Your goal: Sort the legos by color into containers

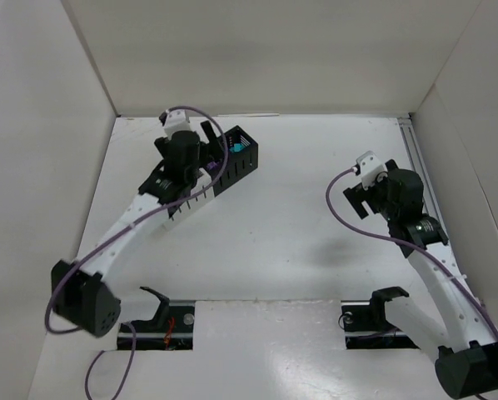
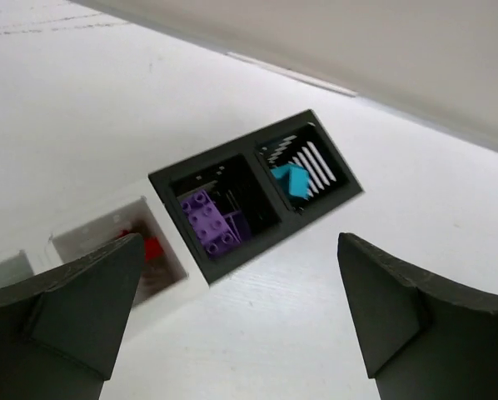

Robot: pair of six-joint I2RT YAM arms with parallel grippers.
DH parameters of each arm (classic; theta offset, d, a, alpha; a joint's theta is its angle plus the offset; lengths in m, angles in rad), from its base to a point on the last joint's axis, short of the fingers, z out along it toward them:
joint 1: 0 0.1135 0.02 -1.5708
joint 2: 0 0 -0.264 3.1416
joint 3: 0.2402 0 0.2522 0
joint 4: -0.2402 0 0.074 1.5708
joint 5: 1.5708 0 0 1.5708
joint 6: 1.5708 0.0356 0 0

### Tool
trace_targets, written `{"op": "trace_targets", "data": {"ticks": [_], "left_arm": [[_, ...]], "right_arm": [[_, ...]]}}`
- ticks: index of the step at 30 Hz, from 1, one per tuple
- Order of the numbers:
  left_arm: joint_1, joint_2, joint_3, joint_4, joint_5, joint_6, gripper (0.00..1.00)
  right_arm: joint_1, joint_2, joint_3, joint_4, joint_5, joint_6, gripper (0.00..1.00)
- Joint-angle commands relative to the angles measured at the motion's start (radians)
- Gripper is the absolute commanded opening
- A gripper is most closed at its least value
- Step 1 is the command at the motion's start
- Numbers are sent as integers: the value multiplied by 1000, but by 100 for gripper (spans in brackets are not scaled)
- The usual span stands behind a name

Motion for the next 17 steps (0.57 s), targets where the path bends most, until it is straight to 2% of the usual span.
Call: {"op": "trace_targets", "data": {"ticks": [1, 8, 11, 17], "left_arm": [[-21, -200, -113, -71, 49, -69, 100], [-30, -597, -383, -192, 83, -286, 100], [-30, -684, -429, -192, 112, -300, 100], [-30, -682, -429, -231, 112, -310, 100]], "right_arm": [[-9, -40, 39, 57, -56, -4, 100], [-9, -111, -24, 78, -60, 39, 100], [-9, -135, -50, 87, -49, 51, 100], [-9, -154, -60, 87, -104, 33, 100]]}}
